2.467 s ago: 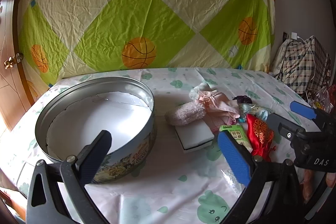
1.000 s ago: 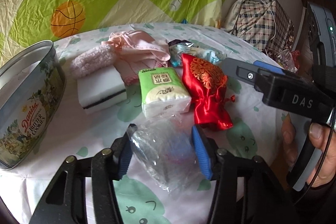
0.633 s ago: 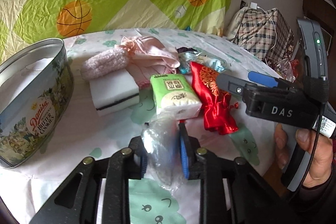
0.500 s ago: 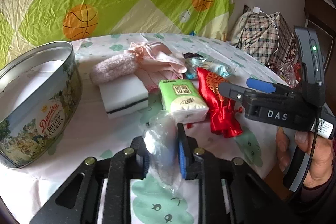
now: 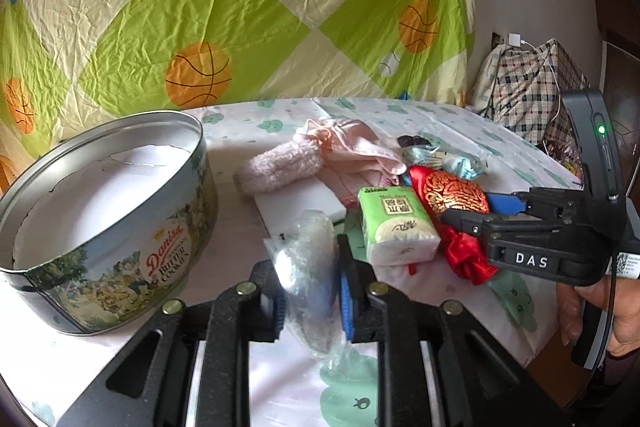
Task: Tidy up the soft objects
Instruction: 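Grasp the clear plastic bag with the left tool while the right tool grasps the red pouch, then carry the plastic bag and red pouch over the round tin with both tools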
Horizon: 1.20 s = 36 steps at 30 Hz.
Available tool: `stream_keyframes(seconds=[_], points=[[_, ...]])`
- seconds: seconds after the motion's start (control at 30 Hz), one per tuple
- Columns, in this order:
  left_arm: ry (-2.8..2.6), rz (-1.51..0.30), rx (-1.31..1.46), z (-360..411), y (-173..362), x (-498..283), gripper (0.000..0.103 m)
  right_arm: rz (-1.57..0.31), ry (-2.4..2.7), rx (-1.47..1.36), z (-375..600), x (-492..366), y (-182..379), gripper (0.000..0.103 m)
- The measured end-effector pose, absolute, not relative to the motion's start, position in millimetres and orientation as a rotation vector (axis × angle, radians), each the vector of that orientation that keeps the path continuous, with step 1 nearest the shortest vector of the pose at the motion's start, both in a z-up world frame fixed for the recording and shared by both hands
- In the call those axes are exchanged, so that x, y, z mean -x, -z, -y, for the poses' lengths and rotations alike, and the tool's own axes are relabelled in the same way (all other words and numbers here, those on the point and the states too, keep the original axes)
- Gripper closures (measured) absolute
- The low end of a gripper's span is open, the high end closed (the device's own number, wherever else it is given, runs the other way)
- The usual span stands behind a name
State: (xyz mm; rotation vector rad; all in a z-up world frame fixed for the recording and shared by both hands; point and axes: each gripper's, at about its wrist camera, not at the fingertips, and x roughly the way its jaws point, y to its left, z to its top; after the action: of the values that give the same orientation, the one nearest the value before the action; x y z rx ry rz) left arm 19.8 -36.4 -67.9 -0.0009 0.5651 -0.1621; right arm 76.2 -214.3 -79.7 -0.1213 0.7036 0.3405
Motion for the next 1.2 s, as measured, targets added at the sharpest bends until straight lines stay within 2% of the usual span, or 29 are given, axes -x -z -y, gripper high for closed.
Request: stream_keyframes(seconds=[0.03,0.13,0.3,0.87,1.2], points=[[0.155,-0.558,0.002,34.5,67.4,-19.3,0.084,-0.695,-0.347,0.127,213.6,-74.7,79.3,0.068],[0.146,-0.542,0.013,29.5,65.8,-17.4,0.084,-0.664,-0.356,0.142,211.1,-69.8,77.5,0.077],[0.138,-0.509,0.015,27.6,62.0,-12.9,0.084,-0.605,-0.369,0.113,216.4,-62.9,72.0,0.081],[0.130,-0.442,0.008,26.3,49.9,-3.2,0.084,-0.412,-0.401,0.017,230.4,-41.2,56.5,0.082],[0.133,-0.445,0.011,25.1,50.9,-2.2,0.084,-0.360,-0.416,-0.024,235.5,-33.0,47.0,0.082]])
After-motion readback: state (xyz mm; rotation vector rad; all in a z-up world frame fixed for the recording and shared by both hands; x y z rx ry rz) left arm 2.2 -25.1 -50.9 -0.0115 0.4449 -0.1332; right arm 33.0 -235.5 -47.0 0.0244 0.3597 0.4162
